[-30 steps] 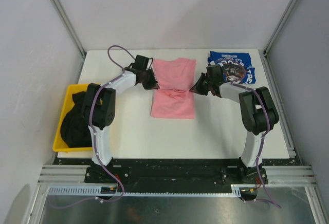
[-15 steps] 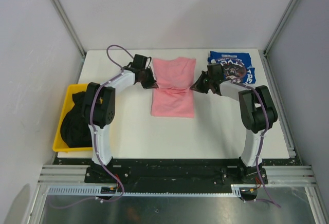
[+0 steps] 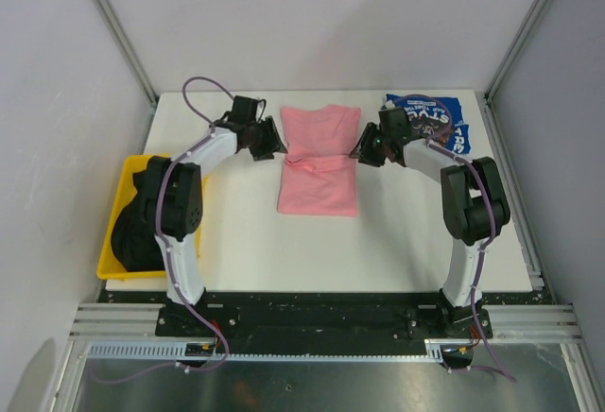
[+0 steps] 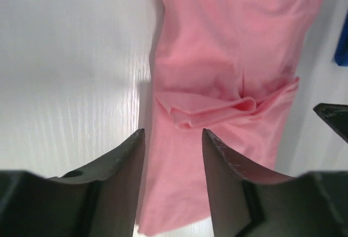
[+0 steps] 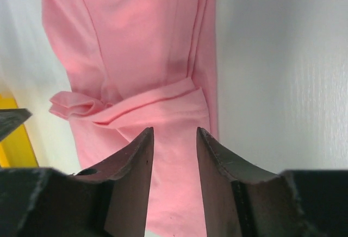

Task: Fold and stack the t-shirts
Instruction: Fold the folded rectangular tshirt in 1/3 of the way

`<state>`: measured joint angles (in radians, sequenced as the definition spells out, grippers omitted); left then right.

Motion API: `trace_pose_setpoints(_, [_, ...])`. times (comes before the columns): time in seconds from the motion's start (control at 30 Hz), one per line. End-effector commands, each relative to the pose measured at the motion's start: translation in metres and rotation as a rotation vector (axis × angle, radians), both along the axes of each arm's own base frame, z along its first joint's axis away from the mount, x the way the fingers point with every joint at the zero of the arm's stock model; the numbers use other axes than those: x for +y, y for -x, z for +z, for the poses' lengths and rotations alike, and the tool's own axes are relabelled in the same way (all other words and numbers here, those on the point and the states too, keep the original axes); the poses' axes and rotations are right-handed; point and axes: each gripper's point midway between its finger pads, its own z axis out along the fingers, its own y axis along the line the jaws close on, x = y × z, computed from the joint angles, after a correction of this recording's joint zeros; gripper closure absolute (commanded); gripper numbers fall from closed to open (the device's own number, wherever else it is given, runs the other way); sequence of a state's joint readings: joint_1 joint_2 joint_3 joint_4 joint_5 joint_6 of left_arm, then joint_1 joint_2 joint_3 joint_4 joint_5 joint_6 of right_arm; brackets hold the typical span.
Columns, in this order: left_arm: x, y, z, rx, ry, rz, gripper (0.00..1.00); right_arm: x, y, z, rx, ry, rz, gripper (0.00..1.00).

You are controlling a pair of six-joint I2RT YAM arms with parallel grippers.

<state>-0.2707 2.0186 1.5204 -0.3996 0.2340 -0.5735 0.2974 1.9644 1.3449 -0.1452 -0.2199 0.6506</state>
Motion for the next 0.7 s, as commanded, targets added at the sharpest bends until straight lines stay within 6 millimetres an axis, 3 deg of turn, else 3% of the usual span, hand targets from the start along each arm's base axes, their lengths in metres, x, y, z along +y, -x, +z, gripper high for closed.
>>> trace_pose_setpoints(0.0, [-0.007, 0.019, 0.041, -0.095, 0.007, -0.055, 0.59, 0.009, 0.013, 0.037, -0.068, 0.09, 0.045, 0.63])
trace_pose_setpoints(0.1, [-0.021, 0.037, 0.03, -0.057, 0.013, -0.092, 0.82, 0.026, 0.025, 0.03, -0.053, 0.112, 0.09, 0.74])
trace_pose_setpoints(0.2, [-0.036, 0.049, 0.018, -0.017, 0.024, -0.126, 0.97, 0.045, 0.033, 0.021, -0.047, 0.108, 0.137, 0.8])
trace_pose_setpoints(0.37, [-0.048, 0.052, 0.002, 0.035, 0.042, -0.13, 1.0, 0.068, 0.036, 0.009, -0.037, 0.07, 0.179, 0.86])
trace_pose_setpoints(0.67, [-0.054, 0.023, -0.017, 0.063, 0.068, -0.116, 1.0, 0.09, 0.024, -0.008, -0.012, 0.04, 0.21, 0.88])
